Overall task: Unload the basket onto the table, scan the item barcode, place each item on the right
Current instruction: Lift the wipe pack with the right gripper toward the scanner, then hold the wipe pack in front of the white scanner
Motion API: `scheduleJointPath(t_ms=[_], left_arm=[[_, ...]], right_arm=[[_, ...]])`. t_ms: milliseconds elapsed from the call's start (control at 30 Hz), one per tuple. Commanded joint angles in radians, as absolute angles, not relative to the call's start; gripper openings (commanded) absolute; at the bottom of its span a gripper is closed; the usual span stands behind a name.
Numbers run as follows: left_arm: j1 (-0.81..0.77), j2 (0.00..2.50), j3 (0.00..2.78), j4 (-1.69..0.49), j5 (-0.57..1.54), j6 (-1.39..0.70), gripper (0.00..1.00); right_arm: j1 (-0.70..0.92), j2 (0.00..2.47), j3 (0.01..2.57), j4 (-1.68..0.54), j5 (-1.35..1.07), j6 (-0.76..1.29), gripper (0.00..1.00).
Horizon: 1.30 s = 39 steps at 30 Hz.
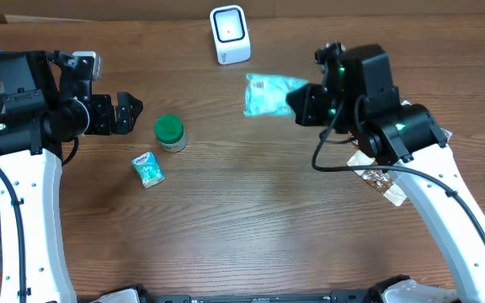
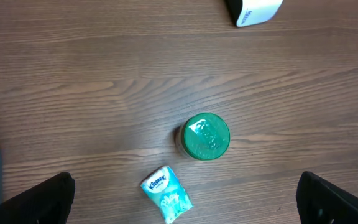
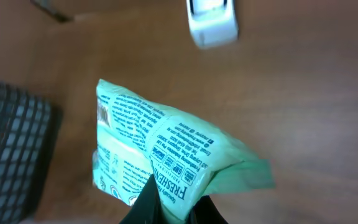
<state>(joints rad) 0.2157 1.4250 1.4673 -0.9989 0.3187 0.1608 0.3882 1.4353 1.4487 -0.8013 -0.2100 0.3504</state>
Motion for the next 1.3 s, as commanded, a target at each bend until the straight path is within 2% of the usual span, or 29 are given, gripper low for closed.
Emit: scheduleJointPath(t_ms=[0,100,167,367,467,567,700,867,1067,1267], left_arm=[[0.209,1.420,1.489,-0.996,0.330,0.176,1.00],[0.209,1.420,1.489,-0.996,0.330,0.176,1.00],[0.209,1.420,1.489,-0.996,0.330,0.176,1.00],[0.209,1.420,1.489,-0.996,0.330,0.176,1.00],[0.209,1.420,1.489,-0.996,0.330,0.176,0.99],[0.209,1.420,1.489,-0.996,0.330,0.177,1.00],[0.209,1.420,1.489,-0.996,0.330,0.176,1.00],[0.209,1.420,1.489,-0.996,0.330,0.176,0.99],[0.209,1.420,1.489,-0.996,0.330,0.176,1.00],[0.209,1.420,1.489,-0.996,0.330,0.176,0.99]], right_arm=[[0.476,1.460,1.613,-0.771,0.190,0.286,0.04],[0.554,1.503,1.633,-0.613,0.487,0.186,0.04],[0.591,1.542,1.633,-0.500,0.602,0.089,0.04],[0.627,1.725,1.633,-0.149,0.784,-0.347,0.04],[0.627,1.845,1.633,0.056,0.833,-0.628,0.04],[0.627,1.945,1.633,0.238,0.834,-0.829,0.04],[0.626,2.079,1.633,0.464,0.759,-0.987,0.04],[0.614,2.197,1.633,0.574,0.594,-1.151,0.04],[0.563,2.284,1.633,0.628,0.449,-1.187,0.04],[0.522,2.309,1.633,0.624,0.424,-1.187,0.04]])
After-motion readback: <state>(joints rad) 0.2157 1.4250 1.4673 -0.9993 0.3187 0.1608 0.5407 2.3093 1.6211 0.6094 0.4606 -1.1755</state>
